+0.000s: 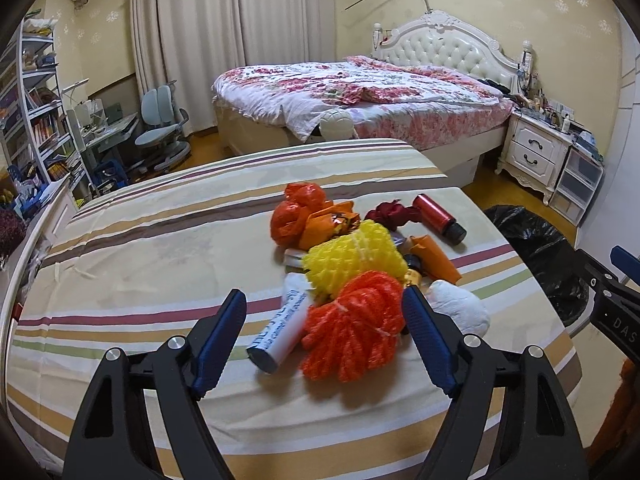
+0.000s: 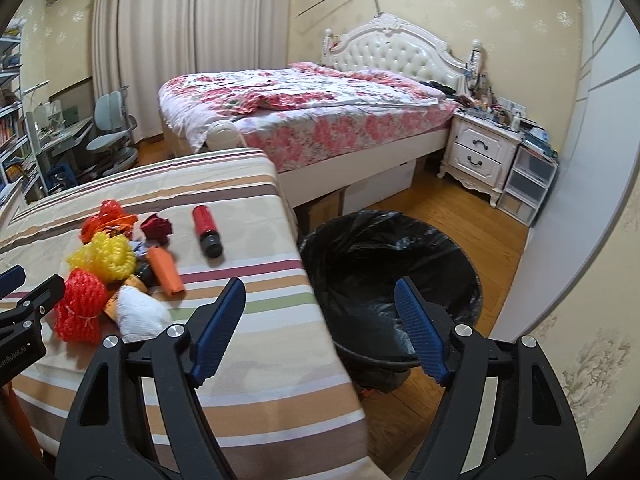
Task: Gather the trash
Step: 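Grasp the red mesh bag with the left tool while the right tool grasps the white paper ball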
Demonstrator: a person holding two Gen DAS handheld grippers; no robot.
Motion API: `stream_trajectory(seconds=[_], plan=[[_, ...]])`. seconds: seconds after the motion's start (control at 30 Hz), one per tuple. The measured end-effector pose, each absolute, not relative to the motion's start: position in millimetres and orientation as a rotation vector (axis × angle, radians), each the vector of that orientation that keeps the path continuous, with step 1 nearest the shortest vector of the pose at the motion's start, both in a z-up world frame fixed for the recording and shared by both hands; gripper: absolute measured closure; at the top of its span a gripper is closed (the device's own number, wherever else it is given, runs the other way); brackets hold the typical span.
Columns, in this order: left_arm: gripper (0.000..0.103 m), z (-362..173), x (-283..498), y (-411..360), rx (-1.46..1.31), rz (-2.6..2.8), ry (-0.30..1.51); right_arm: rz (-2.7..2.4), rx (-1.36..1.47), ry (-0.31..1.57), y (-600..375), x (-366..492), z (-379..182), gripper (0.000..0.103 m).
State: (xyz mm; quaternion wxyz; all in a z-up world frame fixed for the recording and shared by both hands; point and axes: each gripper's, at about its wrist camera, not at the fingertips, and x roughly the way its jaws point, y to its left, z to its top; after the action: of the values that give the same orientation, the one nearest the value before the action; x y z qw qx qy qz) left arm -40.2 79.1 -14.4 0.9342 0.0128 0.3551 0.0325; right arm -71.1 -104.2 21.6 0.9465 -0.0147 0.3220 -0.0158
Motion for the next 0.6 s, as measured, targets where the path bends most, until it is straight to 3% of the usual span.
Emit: stream_trajectory(seconds=[0.6], plan=[[0.030, -30.9, -21.2, 69.7, 0.056, 0.031, 0.771, -0.014, -0.025, 0.697, -99.9, -72.8, 13.1, 0.028]])
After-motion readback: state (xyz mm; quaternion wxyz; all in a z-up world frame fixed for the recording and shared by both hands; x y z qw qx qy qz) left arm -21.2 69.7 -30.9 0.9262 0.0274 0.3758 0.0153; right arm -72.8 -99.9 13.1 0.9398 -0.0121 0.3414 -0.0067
